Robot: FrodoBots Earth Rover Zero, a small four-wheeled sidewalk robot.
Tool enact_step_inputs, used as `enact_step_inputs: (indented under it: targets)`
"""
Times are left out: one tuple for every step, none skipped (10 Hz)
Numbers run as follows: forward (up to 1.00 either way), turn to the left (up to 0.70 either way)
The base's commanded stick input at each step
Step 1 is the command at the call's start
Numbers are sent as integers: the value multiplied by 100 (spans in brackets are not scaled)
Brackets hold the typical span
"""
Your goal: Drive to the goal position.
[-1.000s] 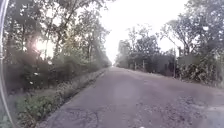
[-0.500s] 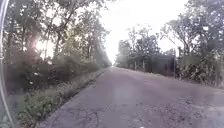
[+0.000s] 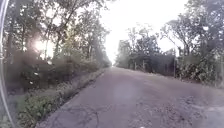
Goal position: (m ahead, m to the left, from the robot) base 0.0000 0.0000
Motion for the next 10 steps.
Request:
enact_step_inputs:
  targets:
    - [10, 1]
    - [10, 1]
    - [10, 1]
    - [10, 1]
    - [10, 1]
    - [10, 1]
    - [10, 1]
    - [10, 1]
    - [10, 1]
    - [10, 1]
